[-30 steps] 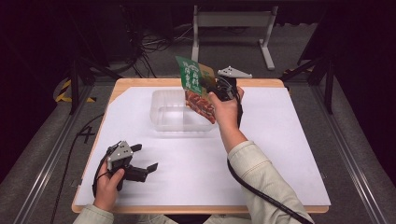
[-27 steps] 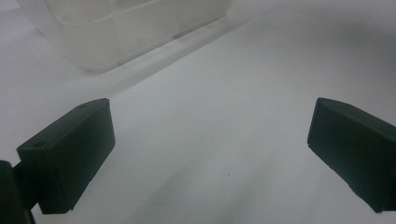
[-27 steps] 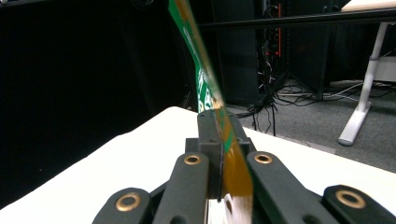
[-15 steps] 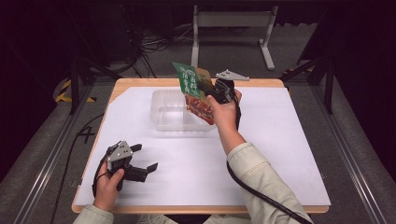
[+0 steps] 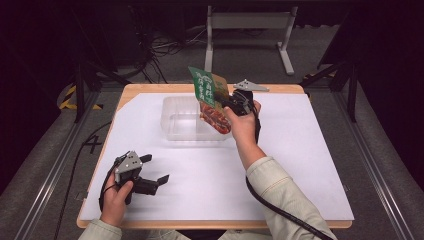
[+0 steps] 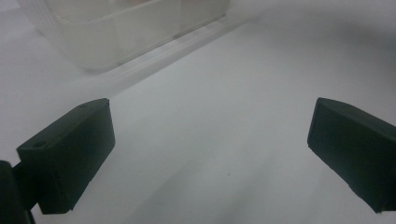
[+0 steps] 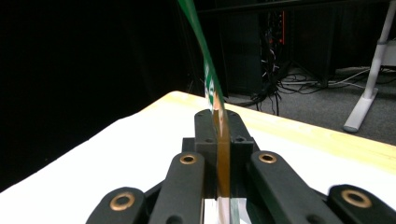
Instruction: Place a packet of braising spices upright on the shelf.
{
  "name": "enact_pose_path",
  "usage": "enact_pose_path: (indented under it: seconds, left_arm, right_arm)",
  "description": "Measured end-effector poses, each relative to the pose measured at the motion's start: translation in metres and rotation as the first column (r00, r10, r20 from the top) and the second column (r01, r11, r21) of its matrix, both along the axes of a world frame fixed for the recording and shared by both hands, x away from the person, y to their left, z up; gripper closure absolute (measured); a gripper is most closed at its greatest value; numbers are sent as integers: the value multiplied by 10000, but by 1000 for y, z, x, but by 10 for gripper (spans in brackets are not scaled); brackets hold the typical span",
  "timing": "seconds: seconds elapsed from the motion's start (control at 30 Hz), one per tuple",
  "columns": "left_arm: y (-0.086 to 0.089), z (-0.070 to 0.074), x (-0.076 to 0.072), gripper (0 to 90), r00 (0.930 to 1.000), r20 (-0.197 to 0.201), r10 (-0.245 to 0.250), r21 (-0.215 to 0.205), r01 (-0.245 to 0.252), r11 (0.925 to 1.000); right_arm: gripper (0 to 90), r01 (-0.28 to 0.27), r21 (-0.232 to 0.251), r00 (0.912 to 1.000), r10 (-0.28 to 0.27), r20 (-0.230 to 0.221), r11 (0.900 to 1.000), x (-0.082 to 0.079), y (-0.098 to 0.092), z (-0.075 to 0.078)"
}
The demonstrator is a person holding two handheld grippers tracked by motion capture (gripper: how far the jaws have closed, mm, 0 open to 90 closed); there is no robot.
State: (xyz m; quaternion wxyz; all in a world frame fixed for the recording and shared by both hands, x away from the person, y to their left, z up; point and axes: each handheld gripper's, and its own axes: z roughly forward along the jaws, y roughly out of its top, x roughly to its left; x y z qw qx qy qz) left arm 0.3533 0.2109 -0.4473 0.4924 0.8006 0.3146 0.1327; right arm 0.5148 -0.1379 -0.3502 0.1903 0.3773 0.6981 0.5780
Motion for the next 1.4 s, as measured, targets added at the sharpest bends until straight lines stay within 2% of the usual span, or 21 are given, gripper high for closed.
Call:
enact_pose_path:
  seconds: [0.17,0.27,0.47,0.63,0.77,0.87,1.03,1.3,1.4]
  left_arm:
    - [0,0,0,15,10000,4,3,10,-3,10000]
    - [0,0,0,14,10000,10,10,38,-10,10000]
    - [0,-1,1,15,10000,22,5,72,-6,10000]
    - [0,-1,1,15,10000,-16,15,24,-15,10000]
    - [0,-1,1,15,10000,-27,25,29,-25,10000]
    - [-1,-1,2,15,10000,-43,18,29,-18,10000]
    - [-1,-1,3,15,10000,-15,-4,42,4,10000]
    - [2,0,1,16,10000,47,59,62,-59,10000]
    - [5,1,-1,16,9999,75,91,1,-91,10000]
  right_arm:
    - [886,-9,-526,9993,-11,-384,9986,-3,-2,-9]
    - [885,6,-230,9993,-15,-376,9997,-5,-6,-14]
    - [868,-18,-323,9990,4,-447,9995,-6,-7,-13]
    - [752,42,-204,9986,-52,-519,9998,-5,-10,-13]
    - [646,89,168,9981,-79,-613,9998,-5,-13,-12]
    - [537,70,259,9987,-56,-516,9996,-6,-15,-9]
    - [385,79,255,9999,-77,-92,9996,-10,-20,-2]
    - [332,-184,-198,9989,192,417,9996,-24,-34,16]
    - [324,-320,-229,9984,330,466,9992,-32,-42,20]
